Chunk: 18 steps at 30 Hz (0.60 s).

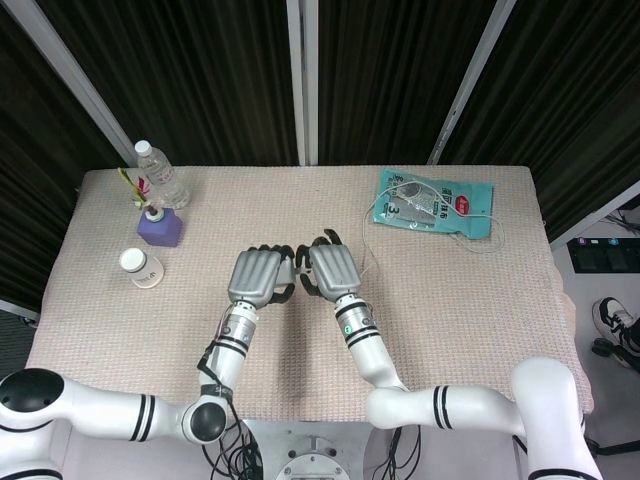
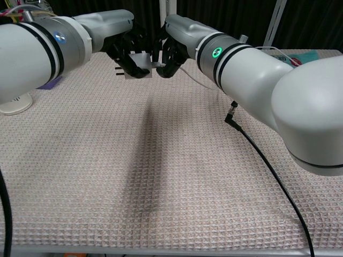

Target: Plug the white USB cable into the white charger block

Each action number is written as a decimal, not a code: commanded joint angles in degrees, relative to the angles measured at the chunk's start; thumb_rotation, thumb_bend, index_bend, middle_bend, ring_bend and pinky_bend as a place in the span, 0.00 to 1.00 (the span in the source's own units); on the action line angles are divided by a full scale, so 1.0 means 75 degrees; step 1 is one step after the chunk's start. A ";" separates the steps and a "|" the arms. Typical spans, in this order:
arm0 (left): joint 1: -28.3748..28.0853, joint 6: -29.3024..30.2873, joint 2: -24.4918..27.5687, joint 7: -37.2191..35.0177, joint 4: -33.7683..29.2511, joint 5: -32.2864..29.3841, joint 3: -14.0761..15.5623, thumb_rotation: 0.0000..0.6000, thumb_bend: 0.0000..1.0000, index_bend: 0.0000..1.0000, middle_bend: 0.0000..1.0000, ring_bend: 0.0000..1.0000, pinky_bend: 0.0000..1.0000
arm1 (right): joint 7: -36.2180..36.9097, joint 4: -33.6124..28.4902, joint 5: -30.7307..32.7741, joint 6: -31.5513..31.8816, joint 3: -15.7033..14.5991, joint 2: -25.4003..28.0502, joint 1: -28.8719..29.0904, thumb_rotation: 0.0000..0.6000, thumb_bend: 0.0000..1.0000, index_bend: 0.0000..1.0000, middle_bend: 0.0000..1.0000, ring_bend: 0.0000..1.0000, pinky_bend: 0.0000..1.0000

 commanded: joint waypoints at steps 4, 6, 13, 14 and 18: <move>0.0033 -0.0020 0.0022 -0.0085 0.0055 -0.0004 -0.0006 0.91 0.33 0.45 0.45 0.31 0.36 | -0.0106 -0.0257 0.0110 -0.0145 -0.0072 0.0201 -0.0089 1.00 0.20 0.23 0.40 0.14 0.07; 0.0047 -0.0047 0.0034 -0.0121 0.0076 -0.0004 0.0000 0.91 0.33 0.45 0.45 0.31 0.36 | -0.0111 -0.0367 0.0103 -0.0131 -0.0093 0.0284 -0.0139 1.00 0.11 0.11 0.32 0.09 0.06; 0.0277 -0.0329 0.0235 -0.0468 0.0215 0.0285 0.0308 0.91 0.33 0.44 0.43 0.28 0.36 | -0.0296 -0.1048 -0.0084 0.0185 -0.0297 0.0897 -0.0468 1.00 0.04 0.00 0.21 0.05 0.05; 0.0324 -0.0409 0.0262 -0.0546 0.0303 0.0350 0.0387 0.91 0.33 0.43 0.42 0.27 0.35 | -0.0352 -0.1160 -0.0113 0.0248 -0.0327 0.1030 -0.0523 1.00 0.04 0.00 0.20 0.04 0.05; 0.0502 -0.0865 0.0292 -0.0917 0.0802 0.0534 0.0711 0.99 0.32 0.39 0.38 0.22 0.30 | -0.0508 -0.1646 -0.0261 0.0487 -0.0460 0.1675 -0.0807 1.00 0.04 0.00 0.18 0.04 0.04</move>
